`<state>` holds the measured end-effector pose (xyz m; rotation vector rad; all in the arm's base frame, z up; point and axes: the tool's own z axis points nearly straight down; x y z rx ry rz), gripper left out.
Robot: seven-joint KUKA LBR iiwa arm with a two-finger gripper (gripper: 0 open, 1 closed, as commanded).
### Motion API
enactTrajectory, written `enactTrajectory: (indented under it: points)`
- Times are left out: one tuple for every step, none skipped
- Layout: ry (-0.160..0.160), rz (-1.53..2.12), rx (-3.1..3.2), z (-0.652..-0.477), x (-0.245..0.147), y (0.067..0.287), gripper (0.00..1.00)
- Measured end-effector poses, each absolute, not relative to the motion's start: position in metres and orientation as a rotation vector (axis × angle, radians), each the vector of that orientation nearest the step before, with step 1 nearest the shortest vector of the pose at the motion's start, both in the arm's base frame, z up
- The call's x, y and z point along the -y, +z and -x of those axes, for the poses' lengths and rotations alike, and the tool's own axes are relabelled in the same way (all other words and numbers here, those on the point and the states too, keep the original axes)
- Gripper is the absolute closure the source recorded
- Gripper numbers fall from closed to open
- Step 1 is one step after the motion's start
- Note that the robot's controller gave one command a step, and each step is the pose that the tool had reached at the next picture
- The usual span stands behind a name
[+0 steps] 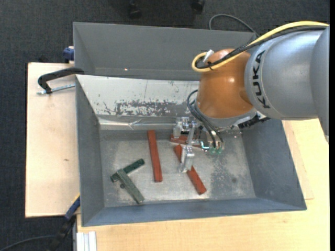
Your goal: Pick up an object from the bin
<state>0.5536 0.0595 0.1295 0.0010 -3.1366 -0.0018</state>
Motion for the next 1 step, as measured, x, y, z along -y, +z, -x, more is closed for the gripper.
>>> enactTrajectory:
  points:
    - [0.001,0.28,3.124,-0.519,-0.0187,0.0688,0.0]
